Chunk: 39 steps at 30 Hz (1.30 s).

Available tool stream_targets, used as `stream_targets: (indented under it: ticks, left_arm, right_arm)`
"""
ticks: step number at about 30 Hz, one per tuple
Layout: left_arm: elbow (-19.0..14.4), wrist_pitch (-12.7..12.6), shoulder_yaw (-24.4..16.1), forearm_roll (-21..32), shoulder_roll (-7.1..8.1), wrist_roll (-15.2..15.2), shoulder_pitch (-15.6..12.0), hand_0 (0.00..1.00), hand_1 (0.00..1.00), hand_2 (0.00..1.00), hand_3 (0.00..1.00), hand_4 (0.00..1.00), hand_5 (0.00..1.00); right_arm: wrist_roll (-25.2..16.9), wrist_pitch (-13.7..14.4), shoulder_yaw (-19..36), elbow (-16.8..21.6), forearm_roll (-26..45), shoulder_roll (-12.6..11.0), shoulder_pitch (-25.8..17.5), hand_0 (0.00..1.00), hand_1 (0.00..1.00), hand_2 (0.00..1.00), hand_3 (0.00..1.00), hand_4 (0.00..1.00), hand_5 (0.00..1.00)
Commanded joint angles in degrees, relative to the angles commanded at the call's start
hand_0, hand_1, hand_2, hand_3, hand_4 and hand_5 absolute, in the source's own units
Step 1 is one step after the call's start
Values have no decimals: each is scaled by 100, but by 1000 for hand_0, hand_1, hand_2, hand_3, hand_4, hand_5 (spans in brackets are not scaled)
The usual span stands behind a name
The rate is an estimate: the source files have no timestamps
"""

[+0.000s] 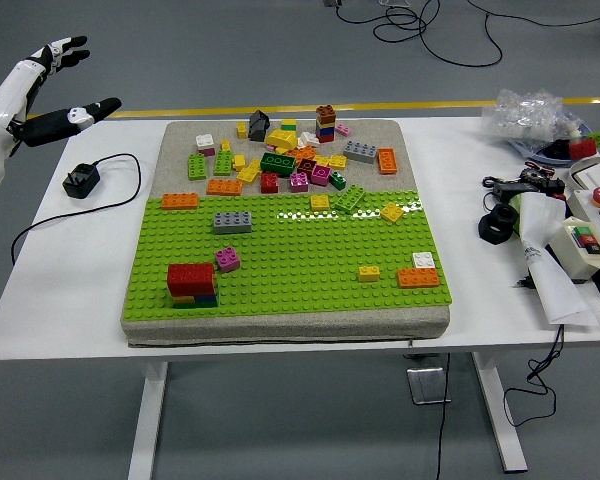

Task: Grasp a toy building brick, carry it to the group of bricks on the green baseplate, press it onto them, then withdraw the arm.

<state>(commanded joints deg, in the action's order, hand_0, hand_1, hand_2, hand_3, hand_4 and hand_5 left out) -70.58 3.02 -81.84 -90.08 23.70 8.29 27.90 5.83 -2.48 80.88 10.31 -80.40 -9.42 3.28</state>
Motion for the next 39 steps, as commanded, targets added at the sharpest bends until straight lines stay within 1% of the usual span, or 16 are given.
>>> stream_targets:
  ticks: [29,39]
  left_arm:
    - [11,-13,6,-113,2,-19,11,998,927,927,926,953,522]
    - [33,-25,19,-201,-87,-32,59,998,927,926,925,941,509]
  right_arm:
    - [-5,-16,-56,0,-5,-1,-4,767,711,755,724,960,698]
    - [-12,-17,-63,0,32,8,-5,767,710,755,721,958,694]
